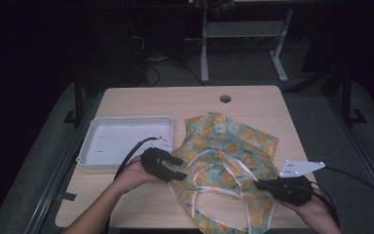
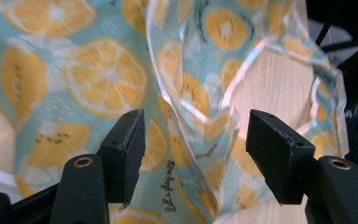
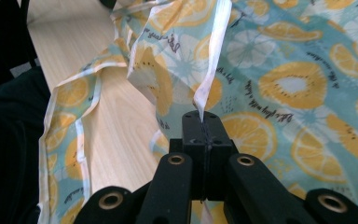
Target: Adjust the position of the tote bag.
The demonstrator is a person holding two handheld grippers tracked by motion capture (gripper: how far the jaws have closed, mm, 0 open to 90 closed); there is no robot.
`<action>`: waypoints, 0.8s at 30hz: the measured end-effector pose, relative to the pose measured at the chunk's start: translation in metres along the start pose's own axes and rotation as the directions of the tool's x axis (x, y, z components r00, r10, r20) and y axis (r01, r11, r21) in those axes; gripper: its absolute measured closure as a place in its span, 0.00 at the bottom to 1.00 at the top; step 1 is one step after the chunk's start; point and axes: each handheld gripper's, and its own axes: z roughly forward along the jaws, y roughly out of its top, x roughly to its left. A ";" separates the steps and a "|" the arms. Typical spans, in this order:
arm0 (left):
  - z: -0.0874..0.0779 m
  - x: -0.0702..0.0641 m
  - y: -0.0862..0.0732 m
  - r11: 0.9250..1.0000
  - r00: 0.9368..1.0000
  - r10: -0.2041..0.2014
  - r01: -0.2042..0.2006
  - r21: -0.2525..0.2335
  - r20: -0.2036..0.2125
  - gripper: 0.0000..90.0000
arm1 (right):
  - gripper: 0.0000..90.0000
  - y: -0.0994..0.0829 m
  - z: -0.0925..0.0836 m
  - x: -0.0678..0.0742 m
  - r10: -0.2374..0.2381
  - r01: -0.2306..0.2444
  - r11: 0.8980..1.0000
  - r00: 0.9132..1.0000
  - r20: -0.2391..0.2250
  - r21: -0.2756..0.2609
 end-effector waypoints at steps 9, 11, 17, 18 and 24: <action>0.020 -0.007 -0.004 0.986 0.997 0.069 -0.063 0.155 -0.028 0.40 | 1.00 0.000 0.001 -0.010 0.031 -0.030 0.999 0.999 0.035 -0.019; 0.024 -0.007 -0.005 0.980 0.995 0.089 -0.081 0.182 -0.034 0.41 | 1.00 0.000 0.001 -0.010 0.039 -0.038 0.999 0.998 0.039 -0.020; 0.034 -0.008 -0.005 0.961 0.992 0.124 -0.110 0.254 -0.039 0.70 | 1.00 0.000 0.003 -0.012 0.039 -0.039 0.999 0.998 0.051 -0.010; 0.035 -0.008 -0.005 0.958 0.991 0.128 -0.116 0.264 -0.027 0.77 | 1.00 0.000 0.005 -0.013 0.045 -0.045 0.999 0.997 0.062 -0.003; 0.032 -0.004 -0.002 0.974 0.997 0.078 -0.076 0.212 -0.003 0.98 | 0.92 -0.005 0.009 -0.019 0.072 -0.075 0.997 0.990 0.123 0.026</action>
